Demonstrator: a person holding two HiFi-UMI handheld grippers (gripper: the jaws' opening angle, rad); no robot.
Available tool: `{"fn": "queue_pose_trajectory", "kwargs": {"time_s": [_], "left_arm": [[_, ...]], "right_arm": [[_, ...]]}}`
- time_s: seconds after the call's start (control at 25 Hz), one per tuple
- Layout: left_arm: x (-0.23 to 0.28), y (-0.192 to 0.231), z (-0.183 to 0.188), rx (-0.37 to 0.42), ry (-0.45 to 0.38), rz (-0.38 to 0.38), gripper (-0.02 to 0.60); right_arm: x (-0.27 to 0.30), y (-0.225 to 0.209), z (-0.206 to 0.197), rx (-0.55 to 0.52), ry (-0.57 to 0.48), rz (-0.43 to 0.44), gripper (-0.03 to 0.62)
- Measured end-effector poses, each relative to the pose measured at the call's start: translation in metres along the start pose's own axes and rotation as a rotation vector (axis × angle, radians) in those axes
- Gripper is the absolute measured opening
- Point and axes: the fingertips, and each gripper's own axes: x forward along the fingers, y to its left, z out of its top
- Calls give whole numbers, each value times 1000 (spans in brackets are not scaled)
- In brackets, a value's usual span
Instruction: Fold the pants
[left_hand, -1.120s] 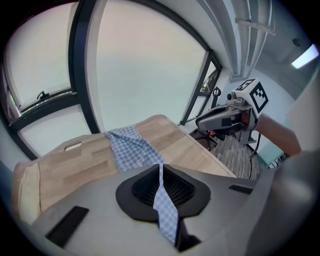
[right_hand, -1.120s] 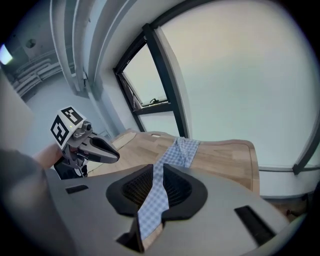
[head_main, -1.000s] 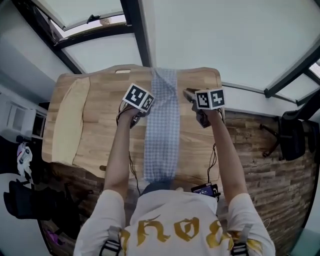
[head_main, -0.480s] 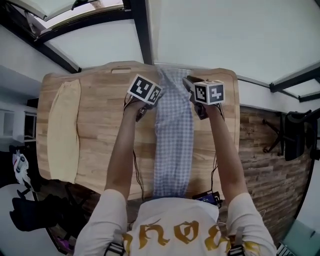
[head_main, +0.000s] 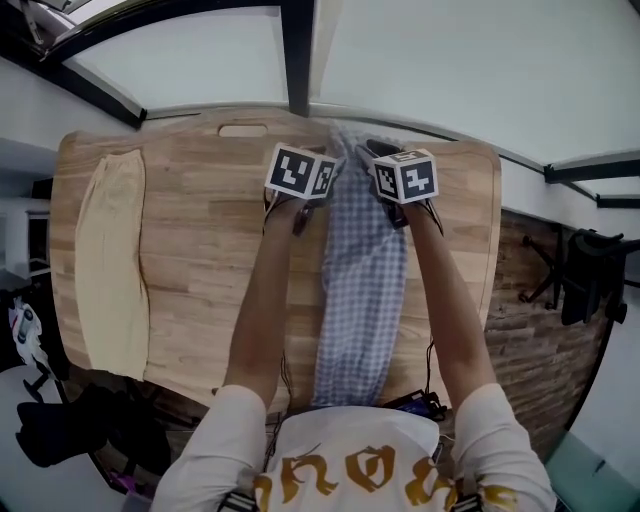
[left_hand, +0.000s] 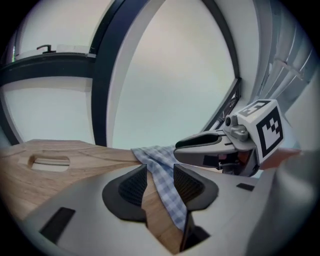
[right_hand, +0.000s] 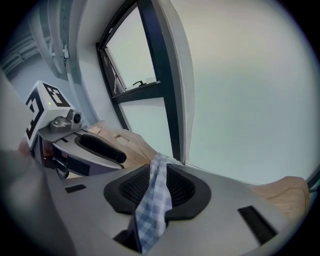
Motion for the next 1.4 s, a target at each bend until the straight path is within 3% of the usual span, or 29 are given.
{"fn": "queue_pose_trajectory", "kwargs": {"time_s": [0.12,0.52,0.72,0.92,1.08,1.2,1.28,1.4], "left_arm": [[4,16,2,-5,-63,42,169],[22,16,-10,-1,-45,-10,169],[24,12,-10,6,-46,-31,167],[20,12,-8,0,-61,-35,166],[18,10,-4,-4,-69,-35,164],[20,6,-6,-5,-57,-45,164],[22,4,-9,1,-47,-50,164],[22,4,-11,6,-42,-50,164]], "right_arm": [[18,-4,2,-36,15,-13,139],[69,-15,-1,-207,119,-80,144],[66,-26,2,-210,109,-156,38],[43,-38,36,-84,-53,-149,35],[13,-81,48,173,-168,-178,35],[12,-112,17,305,-100,-193,56],[12,-121,-3,312,-47,-194,164],[1,-128,-11,289,-40,-229,167]]}}
